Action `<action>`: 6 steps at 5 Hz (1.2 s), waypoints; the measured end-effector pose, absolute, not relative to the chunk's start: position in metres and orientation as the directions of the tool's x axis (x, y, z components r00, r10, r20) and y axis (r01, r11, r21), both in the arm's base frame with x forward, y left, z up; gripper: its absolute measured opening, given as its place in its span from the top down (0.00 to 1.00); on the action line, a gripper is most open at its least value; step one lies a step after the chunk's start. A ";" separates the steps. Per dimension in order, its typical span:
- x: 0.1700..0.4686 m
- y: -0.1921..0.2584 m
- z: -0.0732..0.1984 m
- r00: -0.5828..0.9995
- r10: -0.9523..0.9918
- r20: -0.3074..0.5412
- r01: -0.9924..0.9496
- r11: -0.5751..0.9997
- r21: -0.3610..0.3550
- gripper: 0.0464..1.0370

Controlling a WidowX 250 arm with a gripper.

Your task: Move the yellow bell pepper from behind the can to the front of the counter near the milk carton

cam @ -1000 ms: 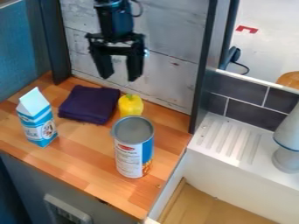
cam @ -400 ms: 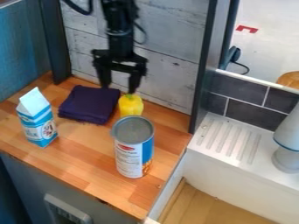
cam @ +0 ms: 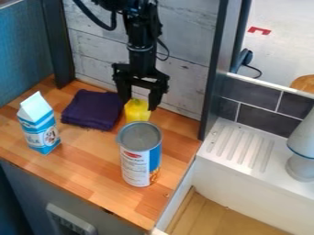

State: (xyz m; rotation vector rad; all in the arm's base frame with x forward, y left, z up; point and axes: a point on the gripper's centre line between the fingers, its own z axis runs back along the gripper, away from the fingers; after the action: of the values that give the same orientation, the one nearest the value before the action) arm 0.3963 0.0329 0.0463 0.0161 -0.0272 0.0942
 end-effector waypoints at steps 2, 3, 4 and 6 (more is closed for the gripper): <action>0.400 0.036 0.042 0.995 0.102 0.021 -0.103 0.994 0.033 0.12; 0.402 0.037 0.041 0.994 0.107 0.037 -0.109 0.993 0.036 0.37; 0.403 0.036 0.041 0.995 0.091 0.039 -0.092 0.995 0.027 0.63; 0.393 0.063 0.043 0.987 0.163 0.005 -0.163 0.986 -0.024 0.92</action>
State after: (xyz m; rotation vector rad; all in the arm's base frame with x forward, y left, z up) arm 0.3935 0.0632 0.0434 -0.0234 -0.0068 0.1639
